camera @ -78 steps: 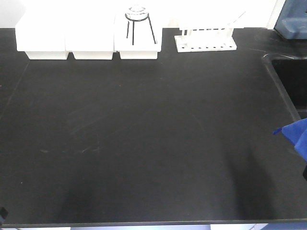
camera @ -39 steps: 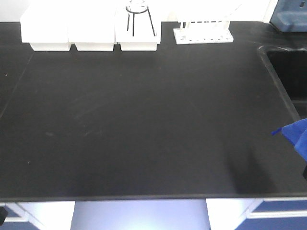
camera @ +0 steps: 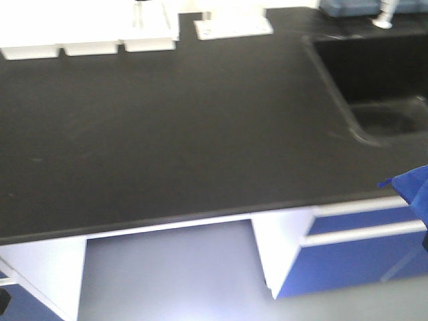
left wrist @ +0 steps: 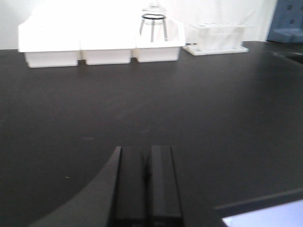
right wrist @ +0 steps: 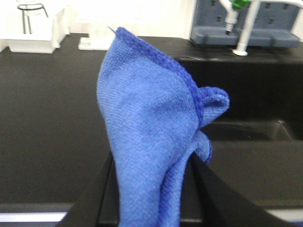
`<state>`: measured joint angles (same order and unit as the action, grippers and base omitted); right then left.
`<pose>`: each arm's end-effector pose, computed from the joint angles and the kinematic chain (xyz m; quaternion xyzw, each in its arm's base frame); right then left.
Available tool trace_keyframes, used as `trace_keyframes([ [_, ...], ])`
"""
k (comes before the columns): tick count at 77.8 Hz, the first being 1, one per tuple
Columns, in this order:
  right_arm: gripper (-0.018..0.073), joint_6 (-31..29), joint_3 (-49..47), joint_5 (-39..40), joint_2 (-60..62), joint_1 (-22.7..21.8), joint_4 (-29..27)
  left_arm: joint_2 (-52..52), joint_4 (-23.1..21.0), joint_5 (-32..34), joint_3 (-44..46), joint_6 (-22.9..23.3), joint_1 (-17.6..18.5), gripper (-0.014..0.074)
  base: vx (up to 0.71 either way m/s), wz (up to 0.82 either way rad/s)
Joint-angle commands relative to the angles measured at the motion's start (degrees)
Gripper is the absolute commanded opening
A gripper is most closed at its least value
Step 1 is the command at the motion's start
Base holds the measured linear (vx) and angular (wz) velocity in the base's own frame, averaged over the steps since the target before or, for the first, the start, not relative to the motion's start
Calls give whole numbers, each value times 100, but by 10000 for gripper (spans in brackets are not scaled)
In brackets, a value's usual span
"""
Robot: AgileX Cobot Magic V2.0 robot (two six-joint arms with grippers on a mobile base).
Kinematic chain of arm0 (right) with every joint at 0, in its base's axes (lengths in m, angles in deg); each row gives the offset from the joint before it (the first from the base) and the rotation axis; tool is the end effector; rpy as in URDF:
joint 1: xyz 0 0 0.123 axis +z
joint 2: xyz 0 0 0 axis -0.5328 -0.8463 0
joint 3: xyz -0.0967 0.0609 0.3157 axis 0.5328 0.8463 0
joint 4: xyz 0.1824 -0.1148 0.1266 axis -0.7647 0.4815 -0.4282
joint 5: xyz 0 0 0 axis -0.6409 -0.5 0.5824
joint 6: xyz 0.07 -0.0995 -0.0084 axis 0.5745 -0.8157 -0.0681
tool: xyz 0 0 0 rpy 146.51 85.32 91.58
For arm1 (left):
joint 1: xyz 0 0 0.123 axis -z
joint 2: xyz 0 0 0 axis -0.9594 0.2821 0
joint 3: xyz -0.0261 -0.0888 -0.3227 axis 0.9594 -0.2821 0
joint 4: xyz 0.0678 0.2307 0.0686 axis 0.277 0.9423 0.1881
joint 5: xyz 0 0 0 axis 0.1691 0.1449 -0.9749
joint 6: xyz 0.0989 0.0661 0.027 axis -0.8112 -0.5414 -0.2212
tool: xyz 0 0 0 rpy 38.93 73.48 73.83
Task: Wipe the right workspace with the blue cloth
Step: 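Drive the base to the other bench holding the cloth in the right gripper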
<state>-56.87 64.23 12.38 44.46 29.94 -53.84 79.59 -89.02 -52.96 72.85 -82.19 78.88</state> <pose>0.0588 0.0096 0.2769 -0.0552 0.8067 -0.0031 0.5883 0.0325 -0.0060 0.1750 0.0125 0.7643 -0.0650 0.6414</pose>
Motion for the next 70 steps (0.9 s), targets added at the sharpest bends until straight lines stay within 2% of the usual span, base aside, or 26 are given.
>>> trace_keyframes([
  [1,-1,-66,-170,496,-55,-32,-41,-59,-32,455,142,-1,-15,-6,-24,-41],
  [70,0,-66,-170,496,-55,-32,-41,-59,-32,455,142,-1,-15,-6,-26,-55],
])
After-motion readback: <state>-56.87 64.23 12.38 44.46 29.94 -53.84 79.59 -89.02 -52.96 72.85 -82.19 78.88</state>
